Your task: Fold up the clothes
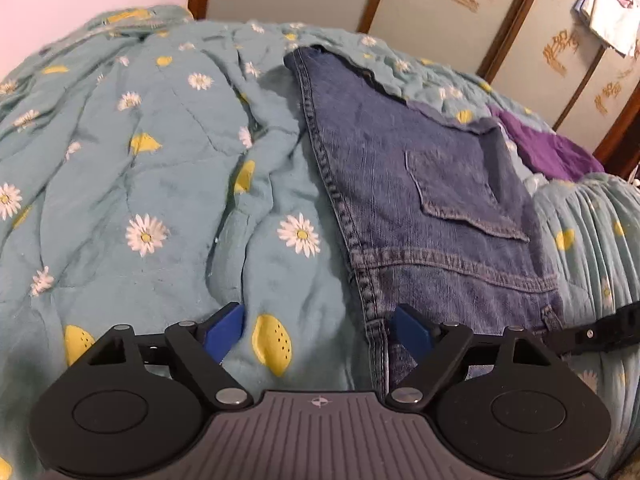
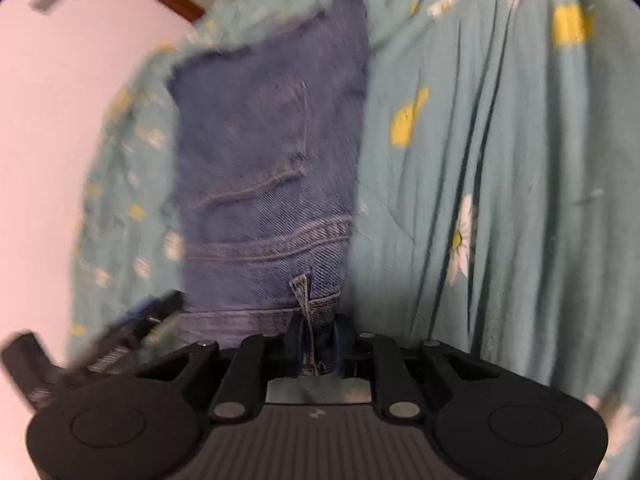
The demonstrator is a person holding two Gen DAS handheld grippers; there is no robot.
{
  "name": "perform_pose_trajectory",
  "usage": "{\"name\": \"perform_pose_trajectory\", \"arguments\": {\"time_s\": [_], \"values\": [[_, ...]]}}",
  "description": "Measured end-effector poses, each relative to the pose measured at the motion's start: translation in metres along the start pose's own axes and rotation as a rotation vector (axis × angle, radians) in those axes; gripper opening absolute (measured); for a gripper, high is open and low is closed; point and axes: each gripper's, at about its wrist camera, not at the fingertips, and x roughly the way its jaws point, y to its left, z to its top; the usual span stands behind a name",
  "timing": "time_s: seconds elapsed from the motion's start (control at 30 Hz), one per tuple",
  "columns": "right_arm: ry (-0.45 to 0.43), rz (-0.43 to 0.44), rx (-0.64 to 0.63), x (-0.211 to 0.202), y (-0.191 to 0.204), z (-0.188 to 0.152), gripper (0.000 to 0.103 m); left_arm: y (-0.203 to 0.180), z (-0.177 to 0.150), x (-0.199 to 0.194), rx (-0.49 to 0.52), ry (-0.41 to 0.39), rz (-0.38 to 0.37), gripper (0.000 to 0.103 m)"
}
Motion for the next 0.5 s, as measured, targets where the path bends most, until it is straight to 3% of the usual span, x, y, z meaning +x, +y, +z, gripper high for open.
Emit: {"name": "perform_pose_trajectory", "arguments": {"time_s": [0.1, 0.17, 0.2, 0.23, 0.33, 0.5], "values": [[-0.022, 0.016, -0.017, -0.008, 0.003, -0.002, 0.016, 0.007, 0.001, 0.005, -0.058, 0.027, -0.023, 0.086], [-0.035, 0.04, -0.021, -0.013, 0.004, -0.002, 0.016, 0.0, 0.0, 0.005, -0.011, 0.015, -0.005, 0.075], [-0.042, 0.052, -0.023, -0.015, 0.004, -0.002, 0.016, -0.004, -0.002, 0.005, 0.017, 0.014, 0.006, 0.061], [-0.049, 0.065, -0.025, -0.018, 0.005, -0.002, 0.016, -0.009, -0.002, 0.005, 0.049, 0.02, 0.013, 0.053], [-0.065, 0.104, -0.007, -0.021, 0.004, 0.0, 0.016, -0.013, -0.002, 0.002, 0.064, 0.038, 0.024, 0.053], [-0.053, 0.107, 0.007, -0.017, 0.001, 0.002, 0.016, 0.009, 0.003, -0.005, -0.077, 0.107, -0.011, 0.059]]}}
